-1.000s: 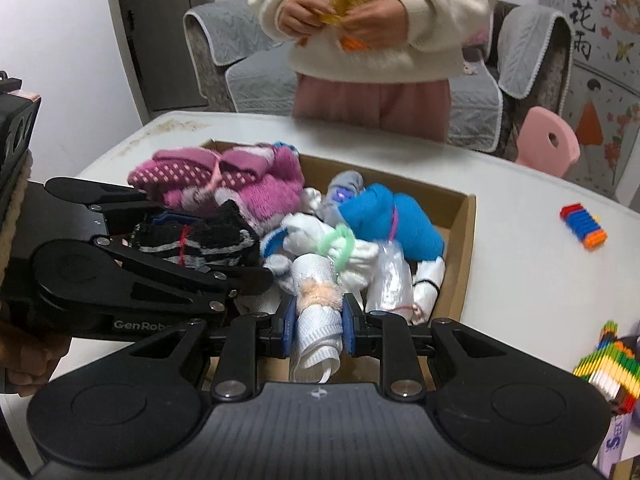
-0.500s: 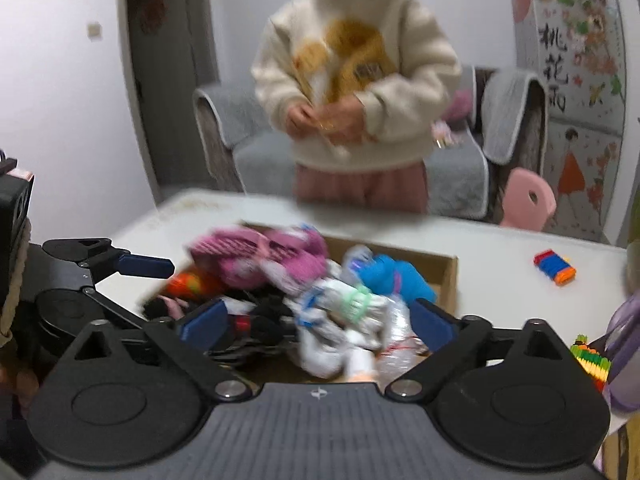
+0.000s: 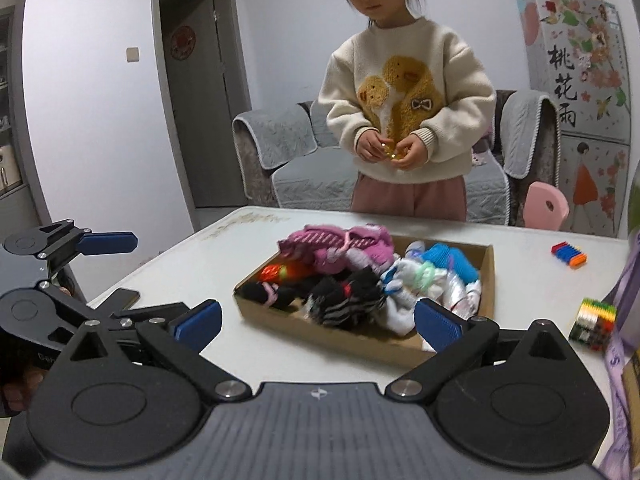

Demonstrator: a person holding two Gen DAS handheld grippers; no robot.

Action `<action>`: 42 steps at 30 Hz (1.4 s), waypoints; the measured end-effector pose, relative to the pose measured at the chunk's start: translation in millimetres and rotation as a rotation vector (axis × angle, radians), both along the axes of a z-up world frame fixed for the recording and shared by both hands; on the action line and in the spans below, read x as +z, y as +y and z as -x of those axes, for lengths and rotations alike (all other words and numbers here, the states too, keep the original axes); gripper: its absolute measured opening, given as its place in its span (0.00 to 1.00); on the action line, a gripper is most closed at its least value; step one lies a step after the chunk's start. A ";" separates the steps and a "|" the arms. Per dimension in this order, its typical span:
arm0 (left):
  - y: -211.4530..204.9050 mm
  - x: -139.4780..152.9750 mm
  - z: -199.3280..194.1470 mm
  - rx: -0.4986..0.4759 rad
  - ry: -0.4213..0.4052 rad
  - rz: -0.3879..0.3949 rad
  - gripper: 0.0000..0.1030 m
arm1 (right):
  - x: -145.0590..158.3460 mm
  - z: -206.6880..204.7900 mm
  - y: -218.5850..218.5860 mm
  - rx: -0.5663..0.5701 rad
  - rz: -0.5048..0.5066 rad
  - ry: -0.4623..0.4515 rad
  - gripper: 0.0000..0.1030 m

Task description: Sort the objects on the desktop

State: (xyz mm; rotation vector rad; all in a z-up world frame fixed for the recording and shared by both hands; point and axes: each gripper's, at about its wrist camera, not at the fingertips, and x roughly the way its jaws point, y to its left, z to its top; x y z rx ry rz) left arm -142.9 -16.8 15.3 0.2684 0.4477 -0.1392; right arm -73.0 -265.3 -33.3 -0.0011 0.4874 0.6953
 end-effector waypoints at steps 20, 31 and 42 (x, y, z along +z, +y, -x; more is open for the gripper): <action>-10.5 -0.6 25.7 0.035 -0.040 -0.059 1.00 | -12.5 18.3 -21.0 -0.043 -0.031 0.030 0.99; 14.0 12.8 46.2 -0.001 -0.084 0.063 1.00 | -27.2 19.1 -23.0 -0.043 -0.033 0.073 0.99; 17.9 18.2 48.1 0.025 -0.116 0.093 1.00 | -29.2 26.1 -24.5 -0.043 -0.028 0.082 0.99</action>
